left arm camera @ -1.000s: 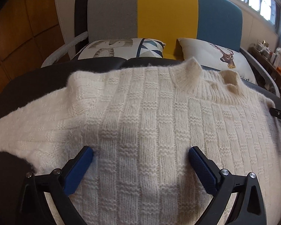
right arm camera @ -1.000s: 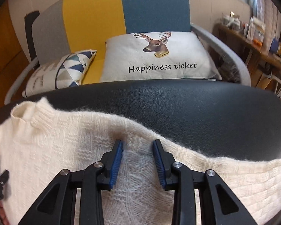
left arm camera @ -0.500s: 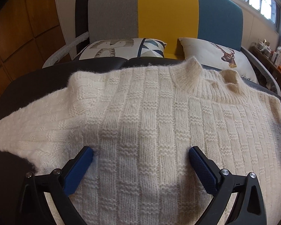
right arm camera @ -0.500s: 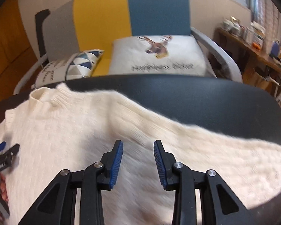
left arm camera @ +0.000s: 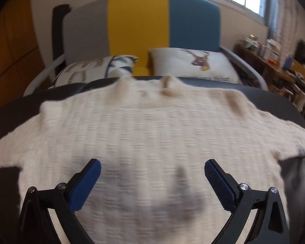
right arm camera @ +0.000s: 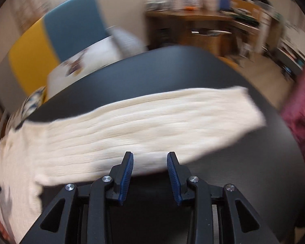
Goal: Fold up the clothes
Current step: 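Release the sleeve and smooth the sweater with the right gripper, then grasp the sleeve cuff with the right gripper and lift it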
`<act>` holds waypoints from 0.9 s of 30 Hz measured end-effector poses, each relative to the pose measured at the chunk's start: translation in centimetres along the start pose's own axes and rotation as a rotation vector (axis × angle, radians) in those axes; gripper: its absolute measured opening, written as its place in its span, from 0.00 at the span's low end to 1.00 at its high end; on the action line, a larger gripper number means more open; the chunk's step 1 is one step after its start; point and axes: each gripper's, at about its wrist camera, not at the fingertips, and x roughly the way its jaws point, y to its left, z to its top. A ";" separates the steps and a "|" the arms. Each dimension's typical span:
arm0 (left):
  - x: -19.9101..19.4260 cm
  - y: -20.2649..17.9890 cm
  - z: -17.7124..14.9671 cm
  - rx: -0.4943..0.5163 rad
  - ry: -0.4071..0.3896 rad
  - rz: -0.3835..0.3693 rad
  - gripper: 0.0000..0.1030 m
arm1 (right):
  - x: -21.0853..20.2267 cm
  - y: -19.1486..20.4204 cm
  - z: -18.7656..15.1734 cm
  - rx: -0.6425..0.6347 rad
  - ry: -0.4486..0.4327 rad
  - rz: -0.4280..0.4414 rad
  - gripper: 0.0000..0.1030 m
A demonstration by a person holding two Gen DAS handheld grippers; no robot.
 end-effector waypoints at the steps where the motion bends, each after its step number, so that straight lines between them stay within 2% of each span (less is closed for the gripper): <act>1: -0.3 -0.9 -0.1 0.017 -0.003 -0.011 1.00 | -0.4 -1.7 0.2 0.036 -0.011 -0.013 0.34; 4: -1.0 -3.7 -0.5 0.067 -0.013 -0.045 1.00 | -0.9 -6.4 0.7 0.158 -0.032 -0.028 0.34; 7: -1.6 -6.2 -1.0 0.112 -0.016 -0.078 1.00 | -0.2 -10.1 1.5 0.291 -0.007 0.031 0.35; 13: -1.8 -8.4 -3.0 0.194 -0.030 -0.072 1.00 | 1.3 -14.1 2.3 0.478 -0.022 0.071 0.35; 22: -2.7 -8.8 -3.8 0.242 -0.063 -0.077 1.00 | 2.6 -14.3 3.0 0.586 -0.073 0.110 0.39; 27: -1.4 -8.8 -4.7 0.246 -0.018 -0.071 1.00 | 3.1 -13.5 3.3 0.601 -0.098 0.112 0.39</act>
